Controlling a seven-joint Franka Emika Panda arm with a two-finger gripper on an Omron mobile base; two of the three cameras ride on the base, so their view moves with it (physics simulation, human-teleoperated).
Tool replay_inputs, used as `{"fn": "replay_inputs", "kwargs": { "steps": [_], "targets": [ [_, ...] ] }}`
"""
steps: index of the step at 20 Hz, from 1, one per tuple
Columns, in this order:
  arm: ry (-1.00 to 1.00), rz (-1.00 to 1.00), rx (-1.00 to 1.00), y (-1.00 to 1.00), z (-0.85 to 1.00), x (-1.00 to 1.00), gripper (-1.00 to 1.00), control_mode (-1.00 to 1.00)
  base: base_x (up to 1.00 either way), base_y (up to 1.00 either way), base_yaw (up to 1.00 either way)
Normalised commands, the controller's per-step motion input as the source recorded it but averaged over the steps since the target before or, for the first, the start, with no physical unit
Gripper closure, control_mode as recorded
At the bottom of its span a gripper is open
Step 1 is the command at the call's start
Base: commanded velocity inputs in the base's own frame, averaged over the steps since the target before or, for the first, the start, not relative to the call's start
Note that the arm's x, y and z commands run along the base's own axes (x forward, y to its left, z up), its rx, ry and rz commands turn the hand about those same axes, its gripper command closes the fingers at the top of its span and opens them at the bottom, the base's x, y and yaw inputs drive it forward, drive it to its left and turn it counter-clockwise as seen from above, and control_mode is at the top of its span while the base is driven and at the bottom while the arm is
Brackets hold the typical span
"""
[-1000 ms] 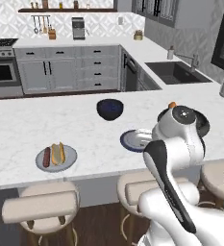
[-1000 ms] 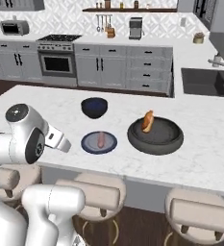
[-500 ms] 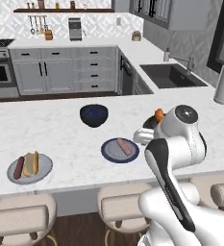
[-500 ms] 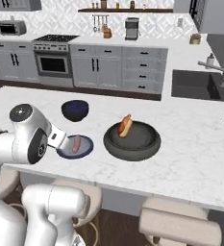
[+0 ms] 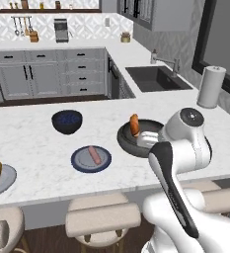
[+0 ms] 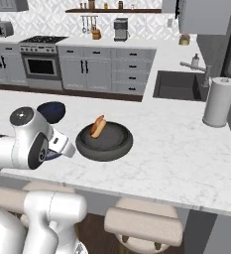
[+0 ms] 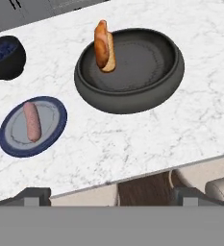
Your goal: Place one bun and one sausage from the bowl on each plate.
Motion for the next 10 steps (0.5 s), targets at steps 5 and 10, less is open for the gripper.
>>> {"fn": "replay_inputs", "kwargs": {
  "steps": [5, 10],
  "targets": [
    [0.00, -0.01, 0.09, -0.14, 0.13, 0.60, -1.00, -1.00, 0.38, 0.00, 0.00],
    [0.00, -0.04, 0.30, -0.60, 0.55, 1.00, -1.00, -1.00, 0.00, 0.00, 0.00]
  ]
}}
